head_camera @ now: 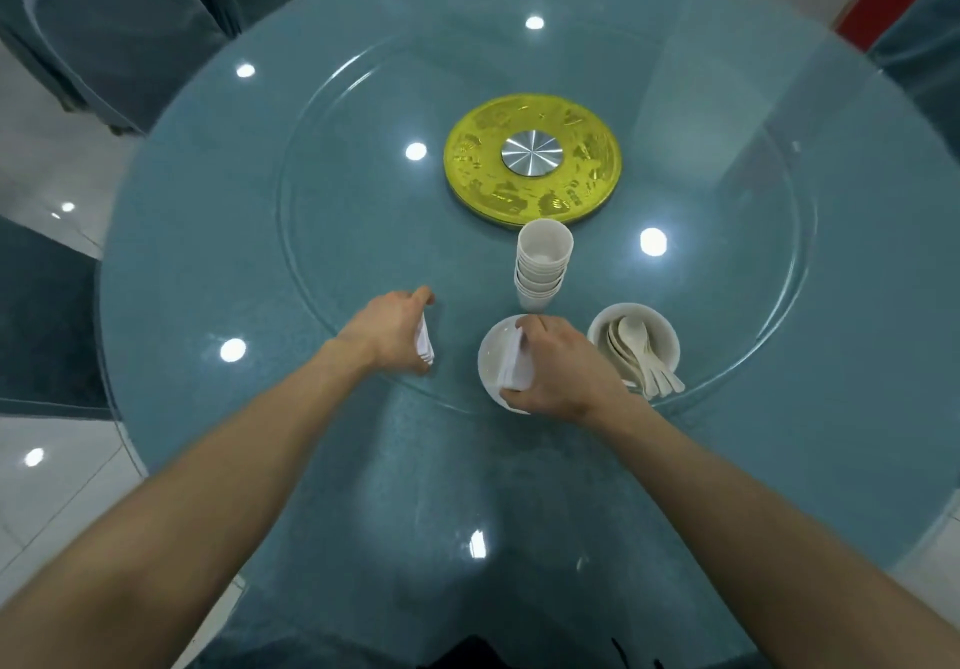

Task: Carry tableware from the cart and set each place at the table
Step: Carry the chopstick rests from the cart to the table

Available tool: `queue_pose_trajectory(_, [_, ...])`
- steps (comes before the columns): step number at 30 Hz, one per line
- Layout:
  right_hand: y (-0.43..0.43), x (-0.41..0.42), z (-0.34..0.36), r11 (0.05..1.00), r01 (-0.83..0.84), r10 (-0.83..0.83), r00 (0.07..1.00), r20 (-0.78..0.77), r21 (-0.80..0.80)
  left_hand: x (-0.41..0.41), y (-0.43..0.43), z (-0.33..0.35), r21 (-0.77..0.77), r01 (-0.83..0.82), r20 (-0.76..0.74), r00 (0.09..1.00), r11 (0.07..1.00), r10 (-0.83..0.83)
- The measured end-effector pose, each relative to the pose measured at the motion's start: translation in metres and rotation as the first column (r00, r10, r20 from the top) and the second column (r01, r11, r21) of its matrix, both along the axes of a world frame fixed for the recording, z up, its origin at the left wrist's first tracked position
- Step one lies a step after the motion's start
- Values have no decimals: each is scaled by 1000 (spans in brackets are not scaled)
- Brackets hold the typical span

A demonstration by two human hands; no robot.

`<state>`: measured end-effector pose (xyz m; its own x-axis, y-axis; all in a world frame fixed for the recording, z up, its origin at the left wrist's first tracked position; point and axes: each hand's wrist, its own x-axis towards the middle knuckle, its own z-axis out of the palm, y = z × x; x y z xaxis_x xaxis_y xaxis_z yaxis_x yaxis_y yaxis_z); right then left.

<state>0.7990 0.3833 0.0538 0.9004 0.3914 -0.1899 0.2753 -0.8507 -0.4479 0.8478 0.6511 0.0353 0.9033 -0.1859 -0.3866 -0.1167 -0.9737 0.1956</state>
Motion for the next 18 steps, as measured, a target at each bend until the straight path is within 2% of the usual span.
queue_pose_trajectory(8, [3, 18, -11, 1000, 14, -14, 999, -46, 16, 43, -10, -13, 64, 106, -8, 994, 992, -106])
queue_pose_trajectory(18, [1, 19, -20, 999, 30, -30, 998, -48, 11, 50, -8, -35, 134, 202, 31, 978, 970, -208])
